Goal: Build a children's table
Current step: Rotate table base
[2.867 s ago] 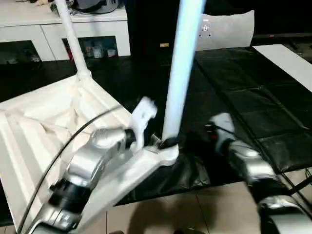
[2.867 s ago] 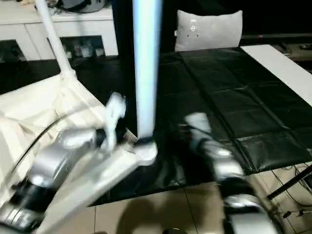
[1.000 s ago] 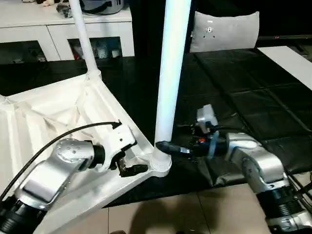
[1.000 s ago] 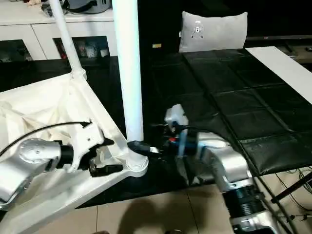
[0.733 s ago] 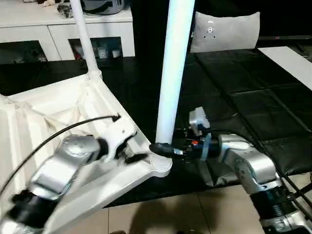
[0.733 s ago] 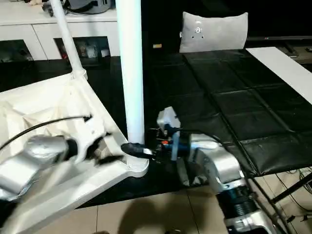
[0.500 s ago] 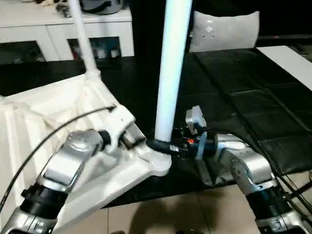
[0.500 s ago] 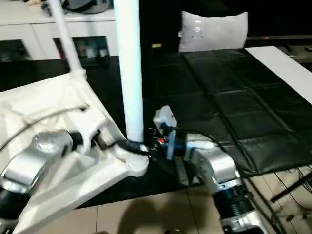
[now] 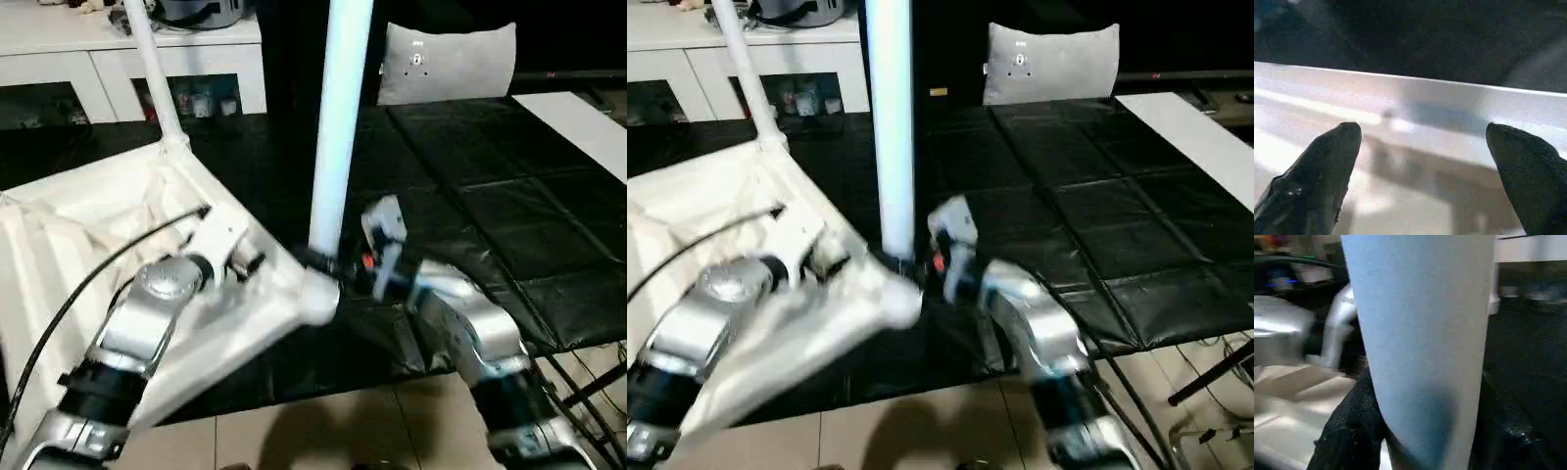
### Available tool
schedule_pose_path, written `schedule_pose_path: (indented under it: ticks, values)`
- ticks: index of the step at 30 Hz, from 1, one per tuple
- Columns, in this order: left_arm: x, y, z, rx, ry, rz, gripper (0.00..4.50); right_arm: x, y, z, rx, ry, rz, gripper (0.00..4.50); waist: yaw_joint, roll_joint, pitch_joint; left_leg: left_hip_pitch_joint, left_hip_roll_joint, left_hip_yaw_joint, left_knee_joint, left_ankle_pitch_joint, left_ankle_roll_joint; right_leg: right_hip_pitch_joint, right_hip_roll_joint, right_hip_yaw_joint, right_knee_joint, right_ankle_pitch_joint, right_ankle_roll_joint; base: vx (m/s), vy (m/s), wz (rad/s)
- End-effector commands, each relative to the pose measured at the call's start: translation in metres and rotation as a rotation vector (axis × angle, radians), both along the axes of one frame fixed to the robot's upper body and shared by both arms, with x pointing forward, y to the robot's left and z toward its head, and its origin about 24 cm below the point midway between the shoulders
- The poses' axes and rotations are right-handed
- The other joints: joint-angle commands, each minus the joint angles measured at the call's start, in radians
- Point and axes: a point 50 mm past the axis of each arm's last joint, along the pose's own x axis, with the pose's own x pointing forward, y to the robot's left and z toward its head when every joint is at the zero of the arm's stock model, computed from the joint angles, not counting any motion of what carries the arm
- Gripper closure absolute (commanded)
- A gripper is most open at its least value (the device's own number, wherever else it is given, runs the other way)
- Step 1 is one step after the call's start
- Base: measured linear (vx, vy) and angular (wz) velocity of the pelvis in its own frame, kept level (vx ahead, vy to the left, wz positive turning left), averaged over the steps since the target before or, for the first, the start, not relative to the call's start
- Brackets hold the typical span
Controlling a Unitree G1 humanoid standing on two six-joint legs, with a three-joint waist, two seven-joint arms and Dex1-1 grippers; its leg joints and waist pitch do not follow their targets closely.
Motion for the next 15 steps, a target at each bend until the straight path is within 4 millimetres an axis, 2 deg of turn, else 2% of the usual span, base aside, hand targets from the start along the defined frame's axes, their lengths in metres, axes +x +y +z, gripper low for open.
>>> schedule_pose_path:
  ticks: [1,2,3,7,10,11,14,15]
  values:
    - [0.007,-0.002,0.012,-0.014,-0.063,0.032,0.00,0.010,-0.007,-0.006,-0.017,0.036,-0.134,2.58,-0.004,0.006,-0.054,0.015,0.056,-0.038,-0.080,-0.316,0.011,0.030,-0.087,0.058,-0.114,-0.587,0.000,0.000,0.000,0.00]
    - [0.009,-0.005,0.013,-0.020,-0.072,0.036,0.00,0.013,-0.007,-0.007,-0.023,0.037,-0.177,2.59,-0.004,0.007,-0.055,0.017,0.058,-0.040,-0.082,-0.320,0.005,0.031,-0.086,0.058,-0.113,-0.575,-0.003,0.000,0.000,0.00]
    - [0.009,-0.005,0.013,-0.020,-0.072,0.036,0.00,0.013,-0.007,-0.007,-0.023,0.037,-0.177,2.59,-0.005,0.006,-0.056,0.011,0.058,-0.042,-0.084,-0.316,0.003,0.035,-0.088,0.059,-0.108,-0.557,-0.008,0.000,0.000,0.00]
    - [0.008,-0.021,0.011,-0.045,-0.063,-0.002,0.00,0.028,-0.012,-0.008,-0.054,0.034,-0.369,2.61,-0.004,0.007,-0.059,0.008,0.059,-0.041,-0.086,-0.301,0.000,0.037,-0.092,0.065,-0.101,-0.521,-0.025,0.000,0.000,0.00]
    - [0.007,-0.027,0.011,-0.047,-0.061,-0.032,0.00,0.031,-0.015,-0.008,-0.069,0.026,-0.414,2.63,-0.001,0.007,-0.061,0.008,0.059,-0.038,-0.086,-0.284,0.004,0.036,-0.091,0.069,-0.097,-0.494,-0.034,0.000,0.000,0.00]
    - [0.002,-0.040,0.012,-0.065,-0.047,-0.134,0.00,0.036,-0.022,-0.008,-0.087,0.023,-0.473,2.63,0.003,0.004,-0.062,0.005,0.062,-0.038,-0.088,-0.266,0.007,0.038,-0.092,0.071,-0.093,-0.467,-0.041,0.000,0.000,0.00]
    - [-0.001,-0.047,0.013,-0.077,-0.038,-0.195,0.00,0.037,-0.026,-0.009,-0.095,0.024,-0.500,2.64,0.008,0.005,-0.061,0.008,0.068,-0.037,-0.091,-0.262,-0.001,0.036,-0.093,0.076,-0.088,-0.441,-0.066,0.000,0.000,0.00]
    - [-0.008,-0.055,0.013,-0.108,-0.011,-0.262,0.00,0.039,-0.029,-0.009,-0.101,0.024,-0.520,2.65,0.010,0.006,-0.060,0.008,0.067,-0.036,-0.091,-0.265,-0.004,0.036,-0.092,0.077,-0.087,-0.438,-0.068,0.000,0.000,0.00]
